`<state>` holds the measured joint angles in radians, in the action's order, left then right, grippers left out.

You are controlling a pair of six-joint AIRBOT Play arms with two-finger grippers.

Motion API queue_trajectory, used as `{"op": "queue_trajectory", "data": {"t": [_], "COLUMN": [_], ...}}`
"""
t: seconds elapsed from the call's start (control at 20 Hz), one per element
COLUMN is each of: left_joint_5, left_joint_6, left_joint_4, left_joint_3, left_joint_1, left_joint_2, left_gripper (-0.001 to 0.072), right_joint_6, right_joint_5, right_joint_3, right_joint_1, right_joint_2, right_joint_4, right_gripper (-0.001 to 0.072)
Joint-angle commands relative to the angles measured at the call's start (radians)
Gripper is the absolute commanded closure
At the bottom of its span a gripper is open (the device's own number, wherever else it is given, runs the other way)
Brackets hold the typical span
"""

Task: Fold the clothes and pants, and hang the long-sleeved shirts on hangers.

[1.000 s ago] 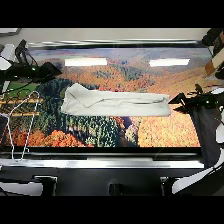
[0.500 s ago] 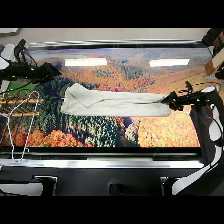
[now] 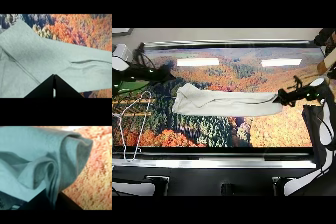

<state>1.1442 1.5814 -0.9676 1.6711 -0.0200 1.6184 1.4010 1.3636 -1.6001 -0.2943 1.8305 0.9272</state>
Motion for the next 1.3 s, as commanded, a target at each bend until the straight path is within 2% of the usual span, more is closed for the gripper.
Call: {"op": "queue_trajectory", "data": {"t": [0.0, 0.2, 0.45, 0.55, 0.75, 1.0, 1.1, 1.25], "left_joint_5": [-0.059, -0.292, -0.576, -0.640, -0.637, -0.619, -0.563, -0.414], "left_joint_6": [0.098, 0.185, 0.184, 0.184, 0.186, 0.282, 0.259, 0.153], "left_joint_4": [0.025, 0.243, 0.595, 0.687, 0.719, 0.718, 0.716, 0.696], "left_joint_3": [-0.047, -0.068, -0.066, -0.057, 0.144, 0.377, 0.377, 0.377], "left_joint_1": [0.127, 0.393, 0.658, 0.723, 0.799, 0.827, 0.809, 0.727], "left_joint_2": [0.069, 0.226, 0.373, 0.411, 0.543, 0.706, 0.704, 0.654], "left_gripper": [0.0690, 0.0691, 0.0692, 0.0692, 0.0692, 0.0692, 0.0693, 0.0693], "right_joint_6": [0.122, 0.206, 0.275, 0.291, 0.313, 0.313, 0.312, 0.308], "right_joint_5": [0.124, 0.154, 0.261, 0.277, 0.320, 0.323, 0.320, 0.281], "right_joint_3": [-0.077, -0.140, -0.265, -0.312, -0.359, -0.360, -0.360, -0.360], "right_joint_1": [0.002, 0.002, 0.002, 0.002, 0.002, 0.002, 0.002, 0.002], "right_joint_2": [-0.111, -0.241, -0.288, -0.293, -0.295, -0.299, -0.298, -0.297], "right_joint_4": [0.004, 0.010, 0.044, 0.043, 0.043, 0.043, 0.045, 0.055], "right_gripper": [0.0679, 0.0679, 0.0679, 0.0679, 0.0678, 0.0678, 0.0678, 0.0678]}}
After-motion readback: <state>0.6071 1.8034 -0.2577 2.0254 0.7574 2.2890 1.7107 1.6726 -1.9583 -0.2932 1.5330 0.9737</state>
